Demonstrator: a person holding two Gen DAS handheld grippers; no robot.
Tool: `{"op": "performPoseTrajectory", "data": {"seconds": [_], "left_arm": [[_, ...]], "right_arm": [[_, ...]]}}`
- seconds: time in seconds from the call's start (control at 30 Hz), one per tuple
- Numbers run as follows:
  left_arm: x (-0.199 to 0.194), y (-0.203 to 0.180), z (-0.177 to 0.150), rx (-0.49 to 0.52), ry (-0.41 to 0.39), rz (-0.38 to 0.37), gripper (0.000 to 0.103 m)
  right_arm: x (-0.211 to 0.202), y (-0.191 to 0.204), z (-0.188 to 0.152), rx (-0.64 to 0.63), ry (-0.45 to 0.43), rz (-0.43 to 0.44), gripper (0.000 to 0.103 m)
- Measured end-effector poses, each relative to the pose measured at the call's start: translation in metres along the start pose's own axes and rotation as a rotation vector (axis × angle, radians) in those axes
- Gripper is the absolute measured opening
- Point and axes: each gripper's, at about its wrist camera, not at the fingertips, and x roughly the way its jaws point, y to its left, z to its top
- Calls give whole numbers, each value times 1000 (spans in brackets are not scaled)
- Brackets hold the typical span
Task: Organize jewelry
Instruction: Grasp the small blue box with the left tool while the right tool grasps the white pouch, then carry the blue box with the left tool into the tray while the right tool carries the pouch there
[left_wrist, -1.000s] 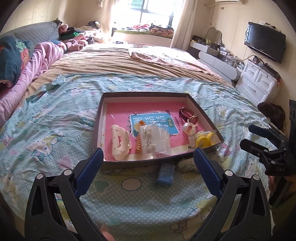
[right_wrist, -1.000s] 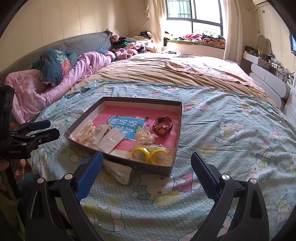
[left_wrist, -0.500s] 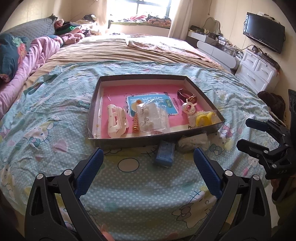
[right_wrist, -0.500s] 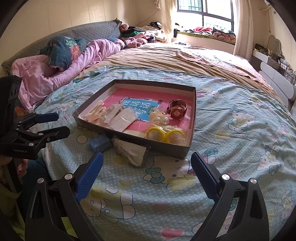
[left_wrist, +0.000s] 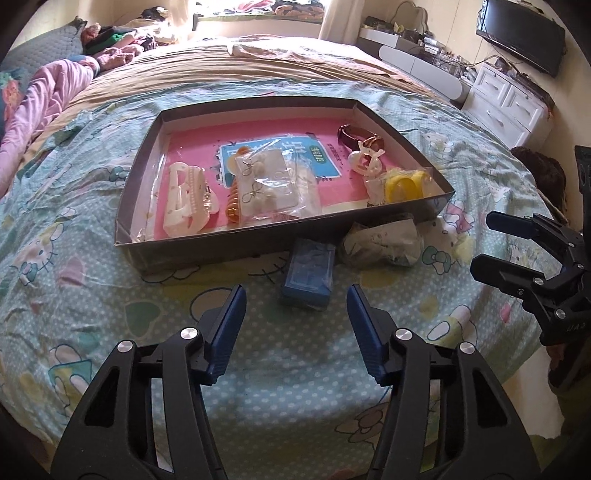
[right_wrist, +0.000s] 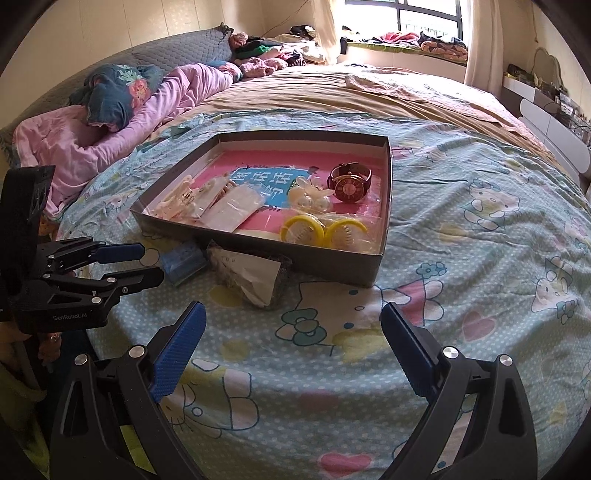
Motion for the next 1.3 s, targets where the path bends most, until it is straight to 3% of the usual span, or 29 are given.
{"op": "performPoseTrajectory", "data": {"seconds": [0.2, 0.3, 0.53, 0.73, 0.8, 0.9, 1.3], "left_arm": [[19, -1, 7, 7, 23, -12, 37], [26, 2, 8, -5, 33, -44, 25], [17, 9, 5, -17, 13, -26, 25], [0, 22, 7, -50, -24, -44, 25], [-3, 24, 8, -58, -31, -49, 25], [-8, 26, 10, -58, -48, -52, 25], [-42, 48, 17, -108, -144, -20, 25]], "right_arm": [[14, -5, 2, 21, 24, 14, 95], [23, -2, 3, 14, 38, 23, 95], [46, 6, 9, 48, 69, 63, 93], [69, 19, 15, 75, 93, 86, 72], [73, 22, 16, 77, 86, 90, 58], [73, 26, 18, 61, 72, 101, 49], [37, 34, 22, 25, 20, 139, 44]]}}
